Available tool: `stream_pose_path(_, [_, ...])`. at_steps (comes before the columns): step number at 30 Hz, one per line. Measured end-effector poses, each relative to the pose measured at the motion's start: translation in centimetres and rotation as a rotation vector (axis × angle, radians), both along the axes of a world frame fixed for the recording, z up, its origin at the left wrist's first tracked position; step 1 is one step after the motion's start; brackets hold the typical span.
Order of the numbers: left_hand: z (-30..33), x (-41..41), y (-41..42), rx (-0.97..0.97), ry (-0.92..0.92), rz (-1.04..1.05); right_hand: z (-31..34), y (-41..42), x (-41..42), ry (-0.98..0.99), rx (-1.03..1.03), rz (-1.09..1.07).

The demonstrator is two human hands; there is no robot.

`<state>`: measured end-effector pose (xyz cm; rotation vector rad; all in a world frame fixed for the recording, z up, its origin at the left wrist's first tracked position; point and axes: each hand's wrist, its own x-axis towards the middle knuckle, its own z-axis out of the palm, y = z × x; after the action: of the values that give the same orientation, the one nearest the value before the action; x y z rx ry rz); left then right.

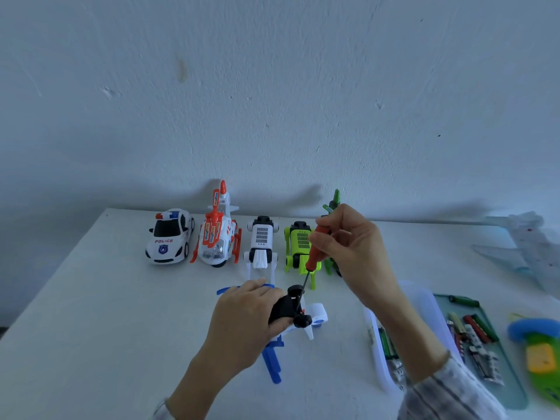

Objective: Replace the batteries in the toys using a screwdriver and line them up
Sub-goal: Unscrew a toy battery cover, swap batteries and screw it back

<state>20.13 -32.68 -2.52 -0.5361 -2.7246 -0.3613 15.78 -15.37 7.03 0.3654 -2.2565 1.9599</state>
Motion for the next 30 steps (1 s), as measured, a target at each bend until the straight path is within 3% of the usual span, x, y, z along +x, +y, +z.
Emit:
stream_pose_path(3, [-0.1,0.1,-0.1,0.003,0.003,-0.002,-0.2,0.1,0.4,-0.006,-0.006,-0.010])
stream_pose_path(6, [0.0,0.0,-0.1,0.024,0.020,0.004,-0.3,0.2,0.7,-0.068,-0.179,0.050])
stream_pose_path(17, [-0.1,-0.4,-0.1,0.012,0.029,0.022,-0.4,0.0,0.1,-0.003,-0.011,-0.028])
stream_pose_path(20, [-0.1,-0.4,-0.1,-0.012,0.035,0.013,-0.3,0.2,0.0,-0.067,-0.070,0.025])
stream_pose_path(30, [0.3,-0.4,-0.1,-0.033,0.025,0.021,-1.4,-0.1,0.5,0.049,-0.072,-0.072])
